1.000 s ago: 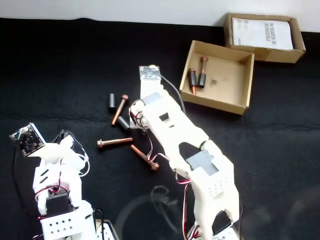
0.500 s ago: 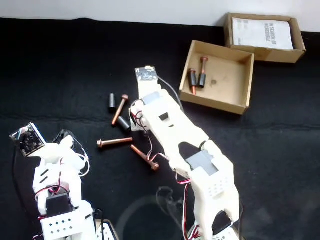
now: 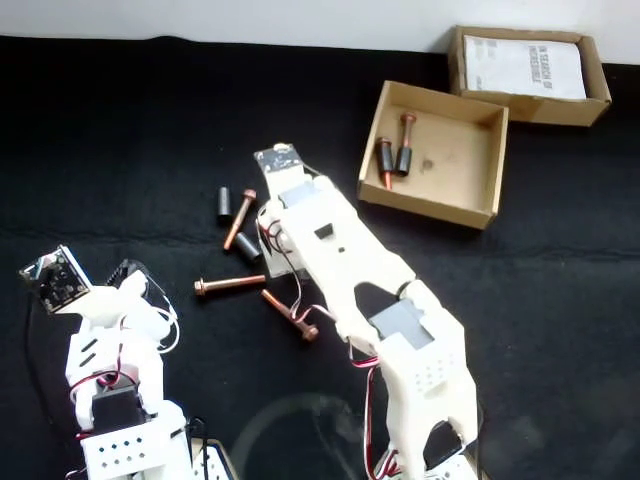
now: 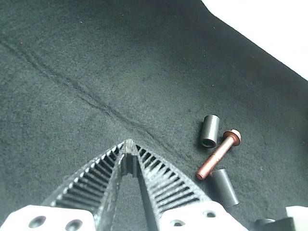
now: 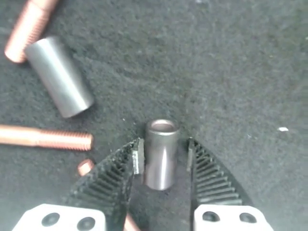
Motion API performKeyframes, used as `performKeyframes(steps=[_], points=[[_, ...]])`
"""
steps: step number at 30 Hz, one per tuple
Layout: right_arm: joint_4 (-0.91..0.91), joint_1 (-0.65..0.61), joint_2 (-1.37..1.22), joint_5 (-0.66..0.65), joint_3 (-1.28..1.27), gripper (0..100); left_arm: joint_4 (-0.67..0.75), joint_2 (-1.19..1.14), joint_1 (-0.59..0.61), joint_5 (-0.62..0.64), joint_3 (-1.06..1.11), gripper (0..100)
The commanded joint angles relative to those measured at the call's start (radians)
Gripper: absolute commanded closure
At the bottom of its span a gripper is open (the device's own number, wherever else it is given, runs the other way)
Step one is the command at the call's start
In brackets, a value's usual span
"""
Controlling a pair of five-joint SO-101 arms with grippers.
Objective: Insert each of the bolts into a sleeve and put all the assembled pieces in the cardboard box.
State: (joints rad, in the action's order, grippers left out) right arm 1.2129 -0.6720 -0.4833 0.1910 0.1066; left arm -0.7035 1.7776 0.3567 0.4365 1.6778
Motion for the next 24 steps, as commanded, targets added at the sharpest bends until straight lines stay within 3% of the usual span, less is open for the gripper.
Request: performKeyframes(steps=[1,8,17,22,24], points=[[0.05,0.016,0.01,-0.009,0.082,85.8,0.003,0.031,0.001,-0.005,0.016,99],[0.051,0.018,-0.01,-0.002,0.076,85.8,0.003,0.031,0.001,-0.005,0.016,99],[-0.113,0.004,-0.03,-0.002,-0.03,85.8,0.003,0.031,0.001,-0.005,0.016,99],[-0.12,0.004,-0.03,-0.002,-0.038,99.7,0.003,0.031,0.001,-0.005,0.016,99],[-0.11,0.004,-0.03,-0.006,-0.039,98.7,0.003,0.031,0.001,-0.005,0.016,99]])
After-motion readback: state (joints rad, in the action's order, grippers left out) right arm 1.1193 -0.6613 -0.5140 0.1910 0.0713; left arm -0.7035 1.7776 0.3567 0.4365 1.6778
